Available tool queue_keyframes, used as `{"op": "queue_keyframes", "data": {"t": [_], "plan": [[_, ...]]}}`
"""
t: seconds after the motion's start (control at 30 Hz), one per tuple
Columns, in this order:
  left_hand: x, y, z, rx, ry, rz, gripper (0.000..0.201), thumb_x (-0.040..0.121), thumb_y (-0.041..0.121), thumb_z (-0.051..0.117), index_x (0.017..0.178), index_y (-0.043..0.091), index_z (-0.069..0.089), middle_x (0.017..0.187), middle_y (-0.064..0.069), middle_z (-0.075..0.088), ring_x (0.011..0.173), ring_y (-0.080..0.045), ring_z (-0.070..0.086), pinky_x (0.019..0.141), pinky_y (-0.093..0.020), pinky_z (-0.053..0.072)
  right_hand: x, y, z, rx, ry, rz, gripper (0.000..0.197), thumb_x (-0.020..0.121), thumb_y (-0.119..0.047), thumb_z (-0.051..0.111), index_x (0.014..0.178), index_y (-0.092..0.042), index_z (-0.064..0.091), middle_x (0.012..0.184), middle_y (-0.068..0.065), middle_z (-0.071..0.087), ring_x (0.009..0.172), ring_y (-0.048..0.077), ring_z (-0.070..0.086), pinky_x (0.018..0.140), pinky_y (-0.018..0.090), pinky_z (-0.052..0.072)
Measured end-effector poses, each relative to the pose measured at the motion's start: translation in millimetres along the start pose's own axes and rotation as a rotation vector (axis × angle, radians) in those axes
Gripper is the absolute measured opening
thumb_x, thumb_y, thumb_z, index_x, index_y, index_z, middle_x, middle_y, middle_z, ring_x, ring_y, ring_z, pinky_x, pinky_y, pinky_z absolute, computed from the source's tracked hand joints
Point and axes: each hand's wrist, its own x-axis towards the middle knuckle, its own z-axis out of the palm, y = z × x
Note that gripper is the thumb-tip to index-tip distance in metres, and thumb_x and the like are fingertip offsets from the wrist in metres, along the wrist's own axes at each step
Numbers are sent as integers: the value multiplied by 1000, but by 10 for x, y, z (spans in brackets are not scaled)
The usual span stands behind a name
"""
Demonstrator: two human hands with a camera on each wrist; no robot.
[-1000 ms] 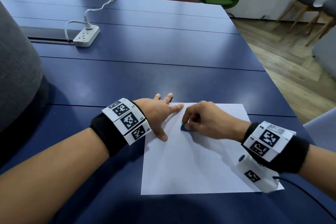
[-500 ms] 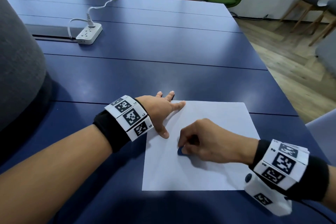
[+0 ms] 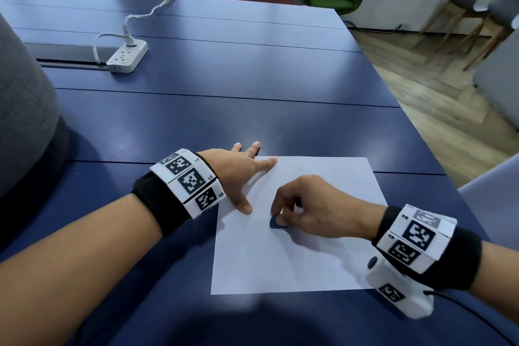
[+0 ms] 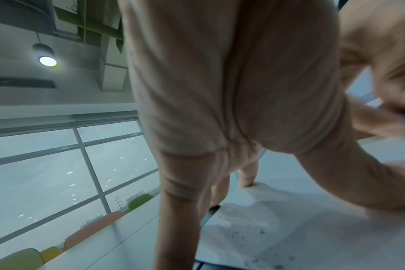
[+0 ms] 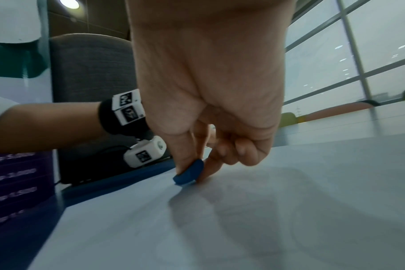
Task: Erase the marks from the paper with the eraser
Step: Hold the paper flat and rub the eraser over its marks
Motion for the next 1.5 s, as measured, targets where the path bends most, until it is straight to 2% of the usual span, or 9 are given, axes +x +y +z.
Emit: {"op": "queue_keyframes", "data": {"t": [0.07, 0.2, 0.43, 0.67, 0.83, 1.0, 1.2, 1.37, 1.5], "plan": [[-3, 2, -2, -1, 2, 1, 119, 75, 46, 79, 151, 42, -12, 160, -1, -22, 148, -35, -6, 111, -56, 28, -45, 12, 27, 31, 7, -5, 4, 82, -22, 69, 84, -21, 71, 70, -8, 65, 62, 7, 54, 61, 17, 44], [-16, 3, -5, 3, -6, 1, 118, 75, 45, 79, 151, 42, -12, 160, -2, -22, 148, -36, -6, 110, -57, 30, -174, -65, 58, 33, -170, -14, 5, 80, -25, 69, 84, -24, 71, 71, -9, 65, 64, 7, 56, 63, 18, 45], [-62, 24, -13, 25, 2, -3, 116, 75, 47, 78, 151, 42, -10, 161, -1, -21, 149, -34, -4, 107, -55, 32, 315, 331, -313, 21, 158, 212, 8, 82, -28, 70, 82, -19, 70, 64, -8, 61, 46, -4, 50, 44, 6, 34], [-57, 24, -20, 18, -2, -6, 117, 75, 46, 78, 151, 42, -11, 161, -2, -21, 148, -35, -5, 109, -55, 31, 225, 211, -227, -9, 11, 127, 3, 81, -22, 71, 80, -19, 70, 57, -9, 59, 46, 1, 49, 47, 9, 34], [-57, 15, -27, 31, -2, -5, 117, 75, 47, 78, 151, 42, -11, 161, -1, -21, 149, -33, -5, 106, -54, 33, 457, 367, -394, 27, 203, 211, 7, 82, -24, 70, 80, -18, 69, 62, -7, 62, 45, -4, 52, 44, 6, 35], [-34, -9, -18, 3, -1, 3, 119, 75, 45, 79, 151, 43, -12, 161, -2, -22, 148, -35, -6, 108, -54, 31, 338, 144, -202, -22, 8, 99, 3, 82, -19, 70, 79, -17, 69, 54, -11, 57, 46, -2, 51, 47, 6, 35], [-39, -7, -19, -9, 5, 5, 118, 75, 44, 79, 151, 44, -11, 160, -1, -22, 148, -33, -7, 107, -53, 32, 486, 290, -362, -4, 194, 183, 7, 82, -22, 70, 80, -16, 68, 62, -10, 61, 51, 1, 54, 47, 5, 36], [-39, -3, -22, 3, -3, 1, 119, 74, 45, 80, 151, 44, -11, 160, -1, -22, 148, -35, -6, 107, -54, 32, 254, 98, -143, 3, 6, 84, 8, 81, -21, 72, 78, -15, 68, 55, -10, 56, 46, 1, 49, 47, 8, 35], [-61, 15, -26, 11, 4, -4, 117, 75, 45, 78, 151, 42, -11, 161, -1, -21, 149, -33, -6, 105, -54, 34, 371, 351, -388, -21, 179, 202, 8, 82, -25, 71, 79, -18, 69, 60, -11, 60, 48, -5, 52, 48, 5, 35]]}}
